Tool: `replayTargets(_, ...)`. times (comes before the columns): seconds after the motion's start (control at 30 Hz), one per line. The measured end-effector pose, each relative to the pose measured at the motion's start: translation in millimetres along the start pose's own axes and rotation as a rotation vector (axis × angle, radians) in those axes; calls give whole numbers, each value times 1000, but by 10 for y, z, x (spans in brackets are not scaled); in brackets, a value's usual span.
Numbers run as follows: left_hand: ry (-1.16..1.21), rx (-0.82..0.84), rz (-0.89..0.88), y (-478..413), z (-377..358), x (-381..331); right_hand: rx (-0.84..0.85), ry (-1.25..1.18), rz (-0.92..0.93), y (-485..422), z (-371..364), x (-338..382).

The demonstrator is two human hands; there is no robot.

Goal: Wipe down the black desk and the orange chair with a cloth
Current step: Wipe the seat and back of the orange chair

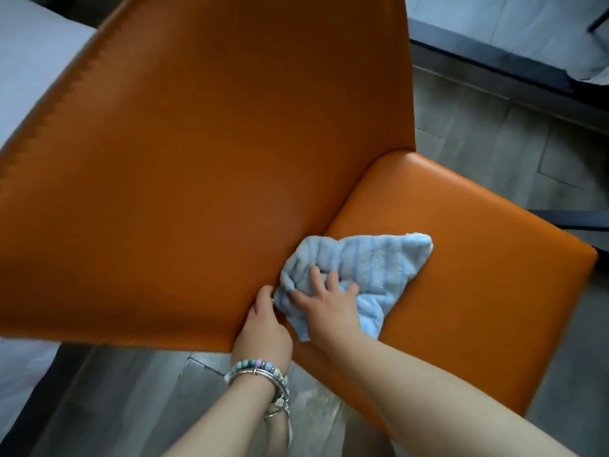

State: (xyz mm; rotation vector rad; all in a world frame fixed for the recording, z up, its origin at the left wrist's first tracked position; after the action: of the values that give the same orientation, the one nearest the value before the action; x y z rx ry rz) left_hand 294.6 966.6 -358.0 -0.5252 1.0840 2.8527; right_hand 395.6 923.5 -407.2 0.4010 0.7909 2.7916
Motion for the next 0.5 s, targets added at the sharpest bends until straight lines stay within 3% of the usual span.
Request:
replayTargets(0.2,-13,73,-150,162,-22,90,67,-34,6,631,-432,278)
replayTargets(0.5,-231,206,-422,476,-203,348,-11,-4,-237,1433,-603,183)
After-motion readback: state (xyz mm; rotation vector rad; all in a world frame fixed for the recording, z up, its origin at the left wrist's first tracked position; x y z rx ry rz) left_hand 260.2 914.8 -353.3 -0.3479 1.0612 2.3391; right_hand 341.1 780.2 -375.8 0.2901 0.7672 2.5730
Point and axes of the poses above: each hand's wrist, its own y-axis away from the middle knuckle, its own z-axis out of the back of the hand, x = y × z, the point moved 3 cm from there along -y, towards the middle knuckle, and after that the axes turned 1 degree about z, right-handed, at the moved point
